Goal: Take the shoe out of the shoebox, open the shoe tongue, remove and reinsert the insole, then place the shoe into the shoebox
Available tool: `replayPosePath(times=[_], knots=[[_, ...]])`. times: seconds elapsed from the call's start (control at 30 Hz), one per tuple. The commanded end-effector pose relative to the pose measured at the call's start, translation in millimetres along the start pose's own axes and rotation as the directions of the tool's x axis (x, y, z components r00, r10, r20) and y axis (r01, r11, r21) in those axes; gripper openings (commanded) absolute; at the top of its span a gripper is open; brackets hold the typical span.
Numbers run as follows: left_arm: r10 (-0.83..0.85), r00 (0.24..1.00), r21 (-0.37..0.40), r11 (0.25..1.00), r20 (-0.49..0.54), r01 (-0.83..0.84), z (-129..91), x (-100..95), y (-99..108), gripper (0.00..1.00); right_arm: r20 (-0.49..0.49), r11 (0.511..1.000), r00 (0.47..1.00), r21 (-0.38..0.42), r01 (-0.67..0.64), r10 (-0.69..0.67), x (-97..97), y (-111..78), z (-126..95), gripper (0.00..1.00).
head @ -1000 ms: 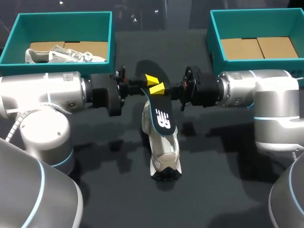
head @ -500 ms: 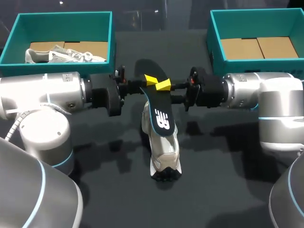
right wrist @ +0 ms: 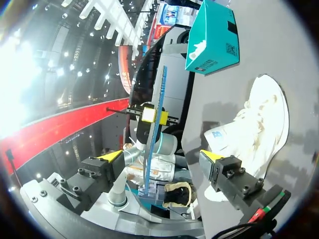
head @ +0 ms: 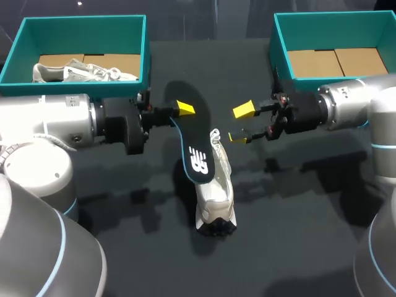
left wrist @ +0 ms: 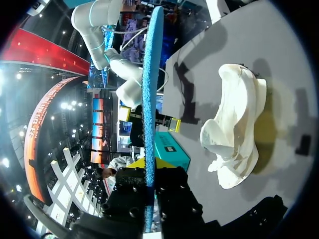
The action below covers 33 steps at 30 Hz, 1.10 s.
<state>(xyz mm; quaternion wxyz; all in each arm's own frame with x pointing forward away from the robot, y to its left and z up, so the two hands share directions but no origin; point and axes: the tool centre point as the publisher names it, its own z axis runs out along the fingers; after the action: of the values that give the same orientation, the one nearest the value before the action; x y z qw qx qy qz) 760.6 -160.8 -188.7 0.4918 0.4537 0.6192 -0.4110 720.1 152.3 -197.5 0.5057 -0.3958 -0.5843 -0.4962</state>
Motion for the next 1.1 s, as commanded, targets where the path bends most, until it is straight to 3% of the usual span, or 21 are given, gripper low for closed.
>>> replayPosePath(times=[0.03,0.2,0.23,0.27,0.37,0.5,0.6,1.1], knots=[[-0.008,0.999,0.011,1.0,-0.034,0.008,-21,-3.1,-11,0.0,0.002,1.0,1.0,0.008,-0.001,0.001,0.3,0.4,-4,1.0],[-0.007,0.997,0.042,0.999,-0.075,0.01,-25,-1.3,-20,0.0,0.002,1.0,1.0,0.008,-0.001,0.001,0.3,0.4,-4,1.0],[0.001,0.997,0.046,0.999,-0.083,0.003,-26,-1.4,-21,0.0,0.025,0.997,0.997,0.052,0.065,-0.067,3.4,-2.3,-5,1.0],[0.002,0.996,0.046,0.999,-0.09,0.002,-26,-1.2,-22,0.0,0.063,0.993,0.992,0.045,0.105,-0.108,5.5,-5.7,-8,1.0],[-0.026,0.994,0.066,0.997,-0.11,0.034,-27,-0.4,-25,0.0,0.158,0.972,0.962,0.112,0.206,-0.222,4.8,-14.2,-19,1.0],[-0.04,0.993,0.062,0.997,-0.109,0.047,-30,-1.8,-33,0.0,0.208,0.909,0.897,0.24,0.34,-0.39,-5.4,-26.4,-37,1.0],[-0.05,0.991,0.105,0.992,-0.121,0.063,-30,-7.5,-37,0.0,0.236,0.879,0.881,0.36,0.314,-0.411,-13.9,-33.3,-51,1.0],[-0.037,0.989,0.115,0.992,-0.141,0.053,-32,-9.4,-39,0.0,0.236,0.879,0.881,0.36,0.314,-0.411,-13.9,-33.3,-51,1.0]])
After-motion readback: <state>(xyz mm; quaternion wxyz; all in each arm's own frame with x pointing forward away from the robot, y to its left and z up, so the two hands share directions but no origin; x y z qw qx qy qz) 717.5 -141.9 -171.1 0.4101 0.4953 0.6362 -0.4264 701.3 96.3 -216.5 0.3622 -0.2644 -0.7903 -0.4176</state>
